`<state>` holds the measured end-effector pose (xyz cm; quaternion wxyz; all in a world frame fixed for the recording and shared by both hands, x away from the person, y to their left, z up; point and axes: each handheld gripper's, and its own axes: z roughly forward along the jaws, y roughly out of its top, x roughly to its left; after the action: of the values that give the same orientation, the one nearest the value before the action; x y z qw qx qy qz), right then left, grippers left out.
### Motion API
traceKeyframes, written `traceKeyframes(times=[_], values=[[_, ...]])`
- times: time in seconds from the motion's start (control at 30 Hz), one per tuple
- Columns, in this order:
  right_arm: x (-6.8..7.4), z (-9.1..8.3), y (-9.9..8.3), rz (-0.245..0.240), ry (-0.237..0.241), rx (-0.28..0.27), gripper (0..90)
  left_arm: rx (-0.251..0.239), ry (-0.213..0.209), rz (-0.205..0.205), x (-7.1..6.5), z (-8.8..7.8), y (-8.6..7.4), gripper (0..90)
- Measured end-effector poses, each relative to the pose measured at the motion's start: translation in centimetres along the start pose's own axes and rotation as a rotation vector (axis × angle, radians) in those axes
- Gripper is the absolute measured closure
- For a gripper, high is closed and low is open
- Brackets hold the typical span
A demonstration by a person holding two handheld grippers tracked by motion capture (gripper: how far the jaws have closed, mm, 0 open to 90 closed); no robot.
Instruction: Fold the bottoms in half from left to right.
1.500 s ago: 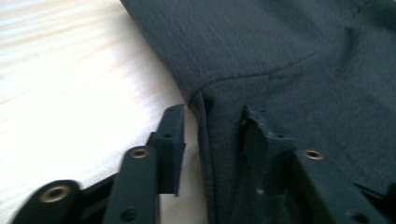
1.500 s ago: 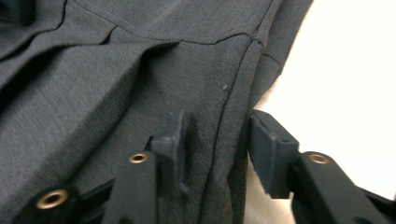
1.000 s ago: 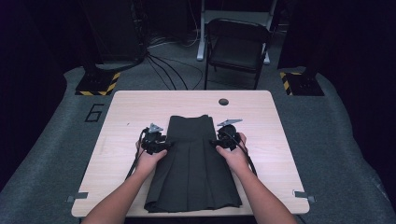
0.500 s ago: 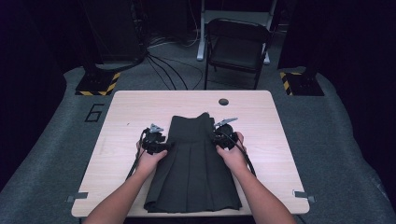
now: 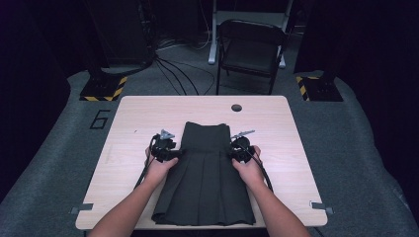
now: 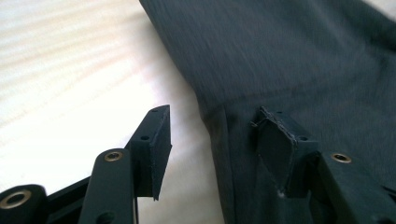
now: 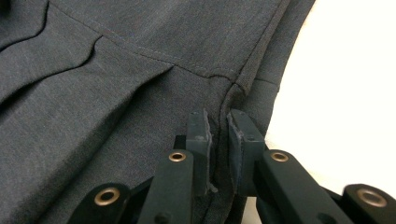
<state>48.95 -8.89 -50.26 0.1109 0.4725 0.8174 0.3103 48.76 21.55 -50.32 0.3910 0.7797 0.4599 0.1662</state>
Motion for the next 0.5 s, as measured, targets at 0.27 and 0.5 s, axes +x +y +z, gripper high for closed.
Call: traceKeyframes(times=[0.27, 0.5], values=[[0.0, 0.0, -0.4, 0.013, -0.004, -0.024, 79.7, -0.016, 0.008, 0.024, -0.1, 0.7, 2.6, 41.9], [-0.1, 0.0, -0.4, 0.015, 0.008, -0.024, 79.6, -0.006, 0.020, 0.043, -0.1, 2.2, 4.0, 41.2]])
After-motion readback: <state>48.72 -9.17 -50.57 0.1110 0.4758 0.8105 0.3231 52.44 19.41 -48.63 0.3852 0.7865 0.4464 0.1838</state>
